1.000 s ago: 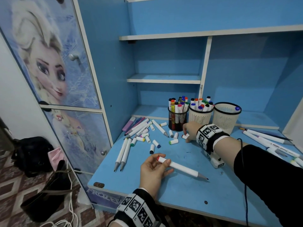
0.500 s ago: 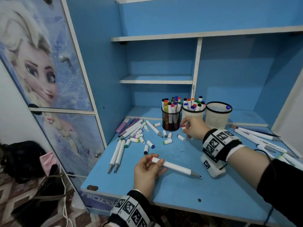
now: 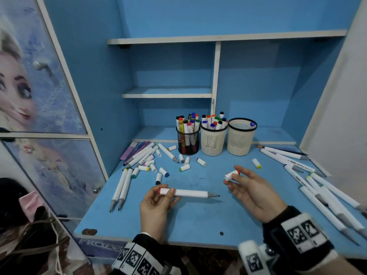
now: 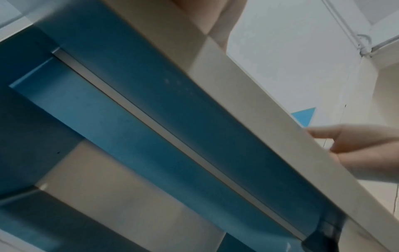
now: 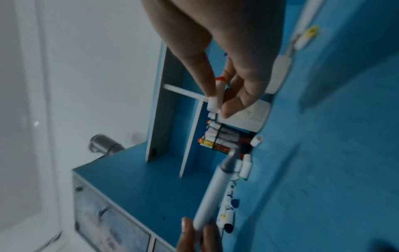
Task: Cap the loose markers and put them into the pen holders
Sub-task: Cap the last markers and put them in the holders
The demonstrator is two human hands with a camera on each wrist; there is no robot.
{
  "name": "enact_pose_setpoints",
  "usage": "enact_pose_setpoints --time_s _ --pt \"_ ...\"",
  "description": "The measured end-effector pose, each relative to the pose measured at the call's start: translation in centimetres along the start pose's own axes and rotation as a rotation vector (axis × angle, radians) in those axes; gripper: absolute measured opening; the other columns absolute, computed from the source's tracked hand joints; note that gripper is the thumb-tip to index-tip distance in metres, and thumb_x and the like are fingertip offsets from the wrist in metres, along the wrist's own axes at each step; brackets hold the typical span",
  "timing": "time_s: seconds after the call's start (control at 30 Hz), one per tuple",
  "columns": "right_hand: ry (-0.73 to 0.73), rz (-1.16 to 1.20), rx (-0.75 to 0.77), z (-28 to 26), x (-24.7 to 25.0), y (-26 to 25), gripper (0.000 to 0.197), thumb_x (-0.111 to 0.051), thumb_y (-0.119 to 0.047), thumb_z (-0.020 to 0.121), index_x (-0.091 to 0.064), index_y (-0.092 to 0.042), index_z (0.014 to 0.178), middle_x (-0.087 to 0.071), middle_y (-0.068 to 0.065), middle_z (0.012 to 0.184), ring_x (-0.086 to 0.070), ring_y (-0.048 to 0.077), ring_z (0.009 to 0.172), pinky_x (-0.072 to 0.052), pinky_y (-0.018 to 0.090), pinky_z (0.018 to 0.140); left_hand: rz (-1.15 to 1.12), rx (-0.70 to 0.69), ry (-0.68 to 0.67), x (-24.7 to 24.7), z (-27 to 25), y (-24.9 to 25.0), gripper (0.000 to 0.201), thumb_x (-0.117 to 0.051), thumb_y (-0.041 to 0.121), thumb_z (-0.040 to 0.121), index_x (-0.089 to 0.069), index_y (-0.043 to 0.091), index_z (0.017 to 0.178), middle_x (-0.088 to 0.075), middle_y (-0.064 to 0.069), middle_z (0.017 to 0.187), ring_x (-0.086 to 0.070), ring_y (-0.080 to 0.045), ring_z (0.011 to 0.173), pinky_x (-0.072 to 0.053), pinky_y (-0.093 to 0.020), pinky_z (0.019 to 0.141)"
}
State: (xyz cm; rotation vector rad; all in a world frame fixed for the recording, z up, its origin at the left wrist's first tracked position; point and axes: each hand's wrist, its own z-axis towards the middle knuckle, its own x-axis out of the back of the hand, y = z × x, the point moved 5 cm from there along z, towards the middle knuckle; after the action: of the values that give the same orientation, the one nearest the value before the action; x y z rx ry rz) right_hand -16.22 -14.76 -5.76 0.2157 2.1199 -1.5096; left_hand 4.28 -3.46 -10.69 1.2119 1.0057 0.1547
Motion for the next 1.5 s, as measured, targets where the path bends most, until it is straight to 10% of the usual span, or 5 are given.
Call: enact_pose_setpoints --time_s 0.43,0.67,0.8,0.9,1.5 --pt "0.008 0.171 0.107 -1.5 1.4 5.6 0.018 -0.057 0.003 0.085 -0.055 -0.003 0.102 -0.068 0.015 0.080 -0.067 0.021 0.069 -0.057 0.021 0.063 -0.002 -0.002 0.026 -0.1 0.1 -0.2 0.011 -0.062 -0.007 0.081 -0.060 0.000 0.090 -0.059 -0.012 0.080 -0.063 -0.021 0.079 -0.056 -0.020 0.063" --pt "-0.043 0.068 0.197 -1.6 1.6 5.7 0.090 -0.096 -0.042 0.019 -0.058 -0.001 0.090 -0.069 0.012 0.075 -0.068 0.020 0.068 -0.056 0.022 0.063 0.043 0.004 -0.045 -0.3 0.0 -0.3 0.012 -0.062 -0.008 0.080 -0.060 -0.002 0.090 -0.061 -0.012 0.078 -0.067 -0.016 0.074 -0.057 -0.022 0.065" --pt "-0.028 -0.097 0.280 -2.0 1.4 5.6 0.073 -0.093 -0.044 0.036 -0.063 -0.003 0.089 -0.070 0.012 0.076 -0.069 0.023 0.070 -0.055 0.020 0.065 0.072 0.019 -0.076 -0.4 0.0 -0.3 0.012 -0.061 -0.011 0.080 -0.059 -0.003 0.089 -0.063 -0.016 0.081 -0.068 -0.016 0.074 -0.056 -0.021 0.065" --pt "-0.017 -0.228 0.323 -2.3 1.2 5.5 0.013 -0.074 -0.004 0.076 -0.069 -0.006 0.087 -0.071 0.014 0.077 -0.069 0.023 0.072 -0.053 0.017 0.065 0.085 0.031 -0.081 -0.3 -0.1 -0.4 0.012 -0.062 -0.012 0.079 -0.059 -0.003 0.086 -0.065 -0.019 0.083 -0.069 -0.016 0.074 -0.056 -0.021 0.066" --pt "-0.091 -0.402 0.284 -3.3 0.1 5.2 0.015 -0.061 0.005 0.085 -0.072 -0.005 0.086 -0.065 0.017 0.066 -0.061 0.010 0.054 -0.049 0.016 0.057 0.252 0.026 -0.015 -0.8 -1.2 0.7 0.020 -0.066 -0.004 0.081 -0.060 0.003 0.099 -0.066 -0.014 0.072 -0.067 -0.018 0.054 -0.057 -0.020 0.059"
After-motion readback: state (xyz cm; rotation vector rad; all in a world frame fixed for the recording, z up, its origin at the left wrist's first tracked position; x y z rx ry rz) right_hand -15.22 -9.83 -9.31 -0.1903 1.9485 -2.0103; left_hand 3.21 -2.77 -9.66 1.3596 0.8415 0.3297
